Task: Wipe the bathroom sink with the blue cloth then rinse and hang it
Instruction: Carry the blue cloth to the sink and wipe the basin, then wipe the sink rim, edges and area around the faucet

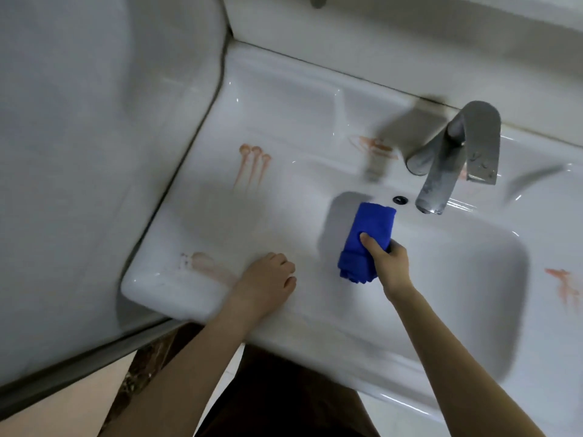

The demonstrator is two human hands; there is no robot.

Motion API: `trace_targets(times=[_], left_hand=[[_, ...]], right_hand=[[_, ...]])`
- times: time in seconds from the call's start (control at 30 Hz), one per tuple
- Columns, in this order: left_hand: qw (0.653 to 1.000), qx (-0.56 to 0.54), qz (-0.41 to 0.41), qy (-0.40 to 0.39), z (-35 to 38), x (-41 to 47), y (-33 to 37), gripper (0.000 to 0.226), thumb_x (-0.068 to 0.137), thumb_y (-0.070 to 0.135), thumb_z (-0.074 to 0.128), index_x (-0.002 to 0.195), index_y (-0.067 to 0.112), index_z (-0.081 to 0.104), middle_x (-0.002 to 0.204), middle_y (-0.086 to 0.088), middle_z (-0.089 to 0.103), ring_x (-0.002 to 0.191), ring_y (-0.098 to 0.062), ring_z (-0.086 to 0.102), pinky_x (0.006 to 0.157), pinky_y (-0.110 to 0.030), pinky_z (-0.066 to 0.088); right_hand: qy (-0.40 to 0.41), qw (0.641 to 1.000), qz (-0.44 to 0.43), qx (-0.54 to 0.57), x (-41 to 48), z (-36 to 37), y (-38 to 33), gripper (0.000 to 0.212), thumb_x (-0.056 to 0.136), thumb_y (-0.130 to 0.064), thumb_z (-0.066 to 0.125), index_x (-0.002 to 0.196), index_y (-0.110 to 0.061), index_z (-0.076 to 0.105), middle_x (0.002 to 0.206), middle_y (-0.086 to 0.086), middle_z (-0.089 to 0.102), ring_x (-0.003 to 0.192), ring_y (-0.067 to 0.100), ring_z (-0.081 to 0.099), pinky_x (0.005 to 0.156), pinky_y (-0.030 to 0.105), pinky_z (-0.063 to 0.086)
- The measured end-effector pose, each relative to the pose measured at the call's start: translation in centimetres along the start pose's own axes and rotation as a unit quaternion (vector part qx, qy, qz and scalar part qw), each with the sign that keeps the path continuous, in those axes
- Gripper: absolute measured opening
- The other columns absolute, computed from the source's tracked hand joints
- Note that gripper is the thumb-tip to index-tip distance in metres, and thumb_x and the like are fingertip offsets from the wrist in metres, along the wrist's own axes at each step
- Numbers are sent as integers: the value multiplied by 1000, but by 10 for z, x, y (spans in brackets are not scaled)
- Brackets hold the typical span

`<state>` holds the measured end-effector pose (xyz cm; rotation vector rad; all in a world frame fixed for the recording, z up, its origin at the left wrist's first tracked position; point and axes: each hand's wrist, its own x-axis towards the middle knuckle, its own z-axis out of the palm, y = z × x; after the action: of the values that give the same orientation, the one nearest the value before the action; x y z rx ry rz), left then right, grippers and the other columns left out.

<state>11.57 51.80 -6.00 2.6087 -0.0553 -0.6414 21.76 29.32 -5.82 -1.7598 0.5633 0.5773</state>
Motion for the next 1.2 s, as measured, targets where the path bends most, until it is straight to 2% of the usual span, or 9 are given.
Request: trace_targets(times=[0.23, 0.4, 0.57, 0.63, 0.83, 0.93, 1.03, 1.13, 1.2], left_hand=[[983, -50, 7, 179, -44, -49, -27, 36, 91, 30, 41, 104, 10, 67, 99, -7, 67, 91, -25, 59, 79, -36, 50], [956, -22, -47, 288, -53, -102, -73, 25, 90, 25, 49, 98, 10, 67, 96, -6, 66, 90, -26, 56, 82, -36, 45], [928, -6, -49, 370, -31, -141, -101, 22, 90, 28, 58, 90, 10, 70, 91, -6, 67, 87, -26, 60, 86, -36, 46], [925, 0, -24, 378, -21, -143, -108, 23, 91, 27, 56, 84, 9, 68, 85, -6, 65, 81, -27, 58, 82, -37, 47], [901, 82, -27, 426, -5, -129, -115, 28, 89, 25, 44, 70, 11, 59, 68, -7, 52, 65, -27, 42, 66, -39, 35], [892, 88, -31, 442, 0, -127, -119, 33, 92, 27, 36, 70, 13, 56, 66, -7, 49, 63, -26, 39, 66, -39, 33], [887, 97, -22, 451, 3, -126, -120, 33, 94, 29, 32, 73, 14, 53, 65, -6, 49, 63, -26, 39, 65, -39, 33], [888, 111, -23, 445, 1, -125, -121, 31, 93, 29, 32, 75, 14, 52, 66, -7, 50, 65, -25, 39, 66, -39, 33], [888, 117, -25, 443, 1, -126, -121, 32, 93, 29, 32, 75, 14, 54, 67, -7, 51, 66, -25, 39, 67, -39, 32]], right_hand=[[-123, 988, -92, -21, -40, 56, -64, 27, 87, -28, 71, 109, -14, 62, 100, 4, 70, 88, 22, 68, 66, 27, 57], [-177, 959, -181, -128, -45, 105, -95, 25, 87, -17, 70, 107, -9, 59, 97, 11, 68, 86, 30, 65, 72, 42, 56], [-170, 933, -245, -199, -30, 137, -114, 24, 86, -21, 71, 103, -10, 58, 88, 0, 66, 73, 15, 62, 52, 12, 49], [-150, 925, -272, -219, -16, 139, -127, 23, 86, -22, 70, 101, -9, 57, 85, -1, 63, 71, 13, 59, 49, 10, 44], [-40, 890, -323, -320, 37, 158, -165, 52, 89, -31, 57, 132, -10, 38, 105, 5, 60, 88, 27, 61, 74, 42, 54], [55, 824, -366, -429, 51, 194, -155, 66, 90, -50, 50, 139, -9, 33, 122, 17, 55, 103, 36, 56, 84, 50, 51], [76, 749, -426, -502, 51, 221, -149, 57, 95, -52, 42, 131, -9, 41, 117, 15, 56, 98, 35, 57, 77, 45, 50], [-2, 734, -463, -497, 31, 220, -131, 51, 96, -51, 46, 127, -11, 46, 106, 9, 59, 88, 29, 59, 67, 35, 44], [-76, 685, -527, -497, 15, 206, -108, 47, 94, -49, 52, 122, -11, 51, 96, 7, 61, 79, 28, 59, 62, 33, 44]])
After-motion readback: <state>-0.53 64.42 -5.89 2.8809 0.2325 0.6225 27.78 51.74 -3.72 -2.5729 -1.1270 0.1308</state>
